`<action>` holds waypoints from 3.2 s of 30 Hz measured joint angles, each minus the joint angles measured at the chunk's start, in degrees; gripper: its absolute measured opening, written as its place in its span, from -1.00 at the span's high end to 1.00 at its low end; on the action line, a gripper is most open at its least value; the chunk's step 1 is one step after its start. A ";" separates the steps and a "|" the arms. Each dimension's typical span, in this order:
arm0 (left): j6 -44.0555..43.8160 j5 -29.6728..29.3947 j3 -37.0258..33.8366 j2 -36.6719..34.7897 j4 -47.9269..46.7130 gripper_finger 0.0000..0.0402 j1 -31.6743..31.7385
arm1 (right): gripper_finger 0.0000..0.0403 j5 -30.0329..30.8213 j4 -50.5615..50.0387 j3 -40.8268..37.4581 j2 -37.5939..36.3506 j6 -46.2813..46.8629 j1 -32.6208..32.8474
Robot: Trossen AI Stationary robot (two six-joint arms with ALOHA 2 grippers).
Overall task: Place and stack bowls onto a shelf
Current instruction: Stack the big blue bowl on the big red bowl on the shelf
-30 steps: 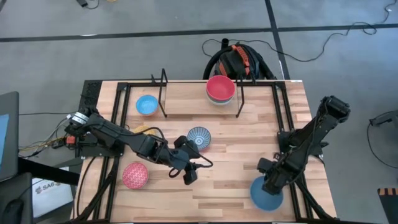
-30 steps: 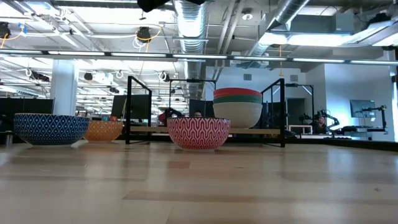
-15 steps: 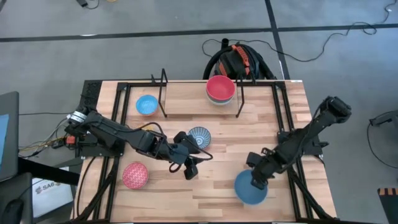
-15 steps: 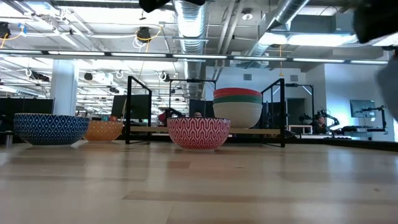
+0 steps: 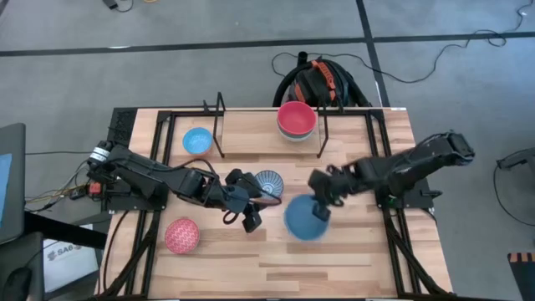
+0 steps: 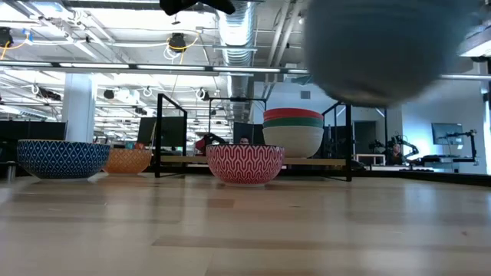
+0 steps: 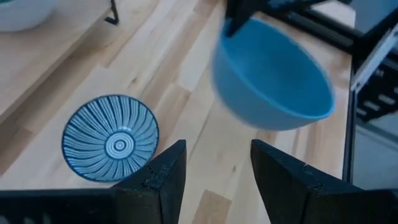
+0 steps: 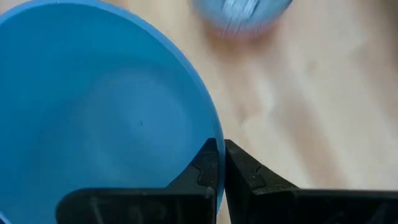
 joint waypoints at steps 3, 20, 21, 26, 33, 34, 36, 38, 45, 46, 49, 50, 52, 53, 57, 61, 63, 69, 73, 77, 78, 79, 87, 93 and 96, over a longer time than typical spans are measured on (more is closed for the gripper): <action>-1.06 -0.53 0.01 -0.73 -2.24 0.19 0.51 | 0.85 1.57 0.04 3.52 0.00 -6.24 -5.97; -4.52 -1.66 0.02 -4.63 -7.72 0.19 7.56 | 0.85 2.39 -0.90 26.12 11.88 -37.28 -42.56; -5.18 -1.66 0.03 -5.05 -7.88 0.19 7.92 | 0.85 1.72 -2.40 27.68 13.42 -38.78 -44.26; -8.48 -3.68 0.02 -6.66 -11.95 0.19 8.88 | 0.85 0.03 -9.46 33.82 20.28 -44.31 -51.26; -11.22 -6.33 0.02 -8.32 -13.10 0.19 9.21 | 0.83 -7.91 -11.61 36.34 23.61 -47.18 -56.96; -11.54 -6.78 0.02 -8.42 -13.08 0.19 9.32 | 0.83 -8.72 -11.70 36.35 23.74 -47.82 -57.24; -12.02 -7.54 0.02 -8.46 -12.92 0.19 9.68 | 0.83 -9.25 -11.13 36.47 24.36 -48.50 -57.21; -12.07 -7.43 0.02 -8.44 -12.89 0.19 9.99 | 0.83 -9.48 -12.16 36.28 24.64 -49.67 -57.80; -12.77 -7.16 0.02 -8.42 -12.54 0.19 11.14 | 0.77 -12.93 -11.86 36.32 26.45 -50.17 -57.45; -12.92 -7.11 0.02 -8.42 -12.52 0.19 11.13 | 0.75 -13.20 -11.38 36.32 26.43 -50.17 -57.62; -13.03 -7.10 0.02 -8.42 -12.48 0.19 11.13 | 0.69 -13.45 -9.65 36.32 26.40 -50.11 -57.62; -13.06 -7.08 0.02 -8.40 -12.49 0.19 11.13 | 0.66 -13.45 -9.04 36.32 26.43 -49.88 -57.62; -13.27 -7.08 0.02 -8.39 -12.48 0.19 11.24 | 0.61 -13.48 -8.73 36.32 26.36 -49.83 -57.79; -13.27 -7.07 0.02 -8.39 -12.46 0.19 11.39 | 0.58 -13.53 -8.78 36.32 26.32 -49.80 -57.99; -13.27 -6.89 0.02 -8.39 -12.48 0.19 12.08 | 0.42 -13.81 -9.61 36.32 26.27 -49.47 -58.38; -13.23 -5.92 0.02 -8.37 -12.48 0.19 12.87 | 0.24 -16.50 -8.92 36.33 24.85 -49.08 -59.13; -13.05 -5.44 0.02 -8.37 -12.48 0.19 13.37 | 0.18 -19.33 -6.84 36.34 23.65 -48.26 -59.23; -12.37 -4.27 0.02 -8.35 -12.50 0.19 15.62 | 0.14 -34.00 3.32 35.98 20.72 -46.39 -59.99; -12.38 -4.00 0.02 -8.35 -12.50 0.19 16.53 | 0.27 -43.85 10.93 31.48 22.04 -41.57 -61.44; -12.42 -4.04 0.02 -8.33 -12.52 0.19 16.63 | 0.43 -44.06 16.00 26.88 23.18 -37.69 -62.44; -12.42 -4.05 0.02 -8.33 -12.52 0.19 16.64 | 0.46 -43.03 16.68 26.72 23.45 -37.60 -62.53; -12.42 -4.05 0.02 -8.33 -12.58 0.19 16.64 | 0.48 -41.46 17.35 26.45 23.50 -37.77 -62.53; -12.17 -4.36 0.02 -8.33 -12.68 0.19 18.86 | 0.52 -35.84 21.44 22.18 23.45 -40.23 -62.85; -11.93 -4.09 0.02 -8.33 -12.59 0.19 20.09 | 0.52 -35.75 21.70 18.45 23.50 -40.79 -62.86; -11.91 -4.09 0.02 -8.33 -12.57 0.19 20.11 | 0.52 -35.18 21.87 17.79 23.50 -41.23 -62.80</action>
